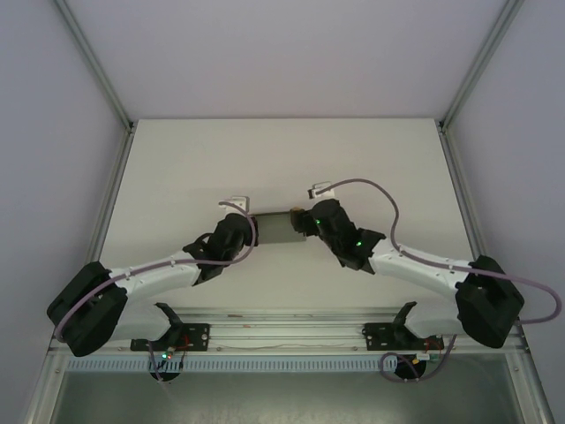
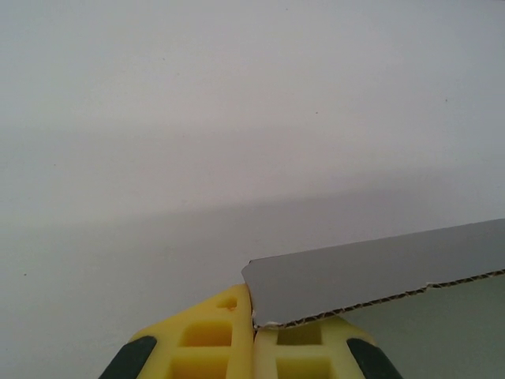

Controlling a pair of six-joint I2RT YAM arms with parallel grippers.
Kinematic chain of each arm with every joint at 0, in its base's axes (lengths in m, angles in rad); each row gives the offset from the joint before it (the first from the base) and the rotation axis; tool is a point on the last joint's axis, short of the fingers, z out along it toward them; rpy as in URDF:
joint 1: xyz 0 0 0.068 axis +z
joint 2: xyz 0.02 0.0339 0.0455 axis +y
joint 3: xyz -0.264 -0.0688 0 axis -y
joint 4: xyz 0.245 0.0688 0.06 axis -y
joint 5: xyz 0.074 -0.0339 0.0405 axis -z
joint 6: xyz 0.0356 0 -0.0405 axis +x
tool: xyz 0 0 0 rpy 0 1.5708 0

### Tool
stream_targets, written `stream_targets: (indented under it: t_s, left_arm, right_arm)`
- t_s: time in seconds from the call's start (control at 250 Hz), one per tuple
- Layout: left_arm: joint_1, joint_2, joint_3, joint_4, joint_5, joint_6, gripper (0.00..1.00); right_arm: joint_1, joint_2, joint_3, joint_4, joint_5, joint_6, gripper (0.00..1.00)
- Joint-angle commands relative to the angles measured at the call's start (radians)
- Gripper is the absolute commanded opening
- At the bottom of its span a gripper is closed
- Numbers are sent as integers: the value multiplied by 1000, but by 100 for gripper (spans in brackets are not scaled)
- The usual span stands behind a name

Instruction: Assemble paper box

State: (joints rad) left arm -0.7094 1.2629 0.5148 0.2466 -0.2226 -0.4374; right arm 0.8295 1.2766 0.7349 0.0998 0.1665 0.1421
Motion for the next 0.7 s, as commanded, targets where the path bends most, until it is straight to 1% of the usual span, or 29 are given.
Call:
stream_targets:
  t_s: [0.0,0.12,0.252,0.308,0.396,0.468,0.524,0.584,0.66,0.695]
  left_arm:
    - [-26,21,-30,-209,8,10,0]
    - [-38,24,-26,-198,4,24,0]
    - [-41,38,3,-228,-14,16,0]
    - [-41,45,10,-233,-18,12,0]
    - [-41,55,3,-214,1,19,1]
    - [-42,51,-2,-205,9,25,1]
    - [-43,40,-6,-204,14,37,8]
    - [-45,18,-7,-211,35,60,13]
    - [-42,-21,-4,-226,82,99,24]
    - [-42,-42,1,-239,110,116,32]
  right_arm:
    - [-31,-10,0,5,-101,46,76]
    - [-60,35,65,-37,-87,73,77]
    - [-80,107,139,-134,-71,124,76]
    - [-81,127,127,-142,-84,125,74]
    - [-81,143,74,-96,-100,116,73]
    - [-81,154,30,-59,-71,131,72]
    - [-81,167,22,-69,-53,148,72]
    - [-81,179,17,-74,-57,155,72]
    - [-82,188,0,-50,-79,160,72]
    - [-81,192,-5,-42,-87,161,72]
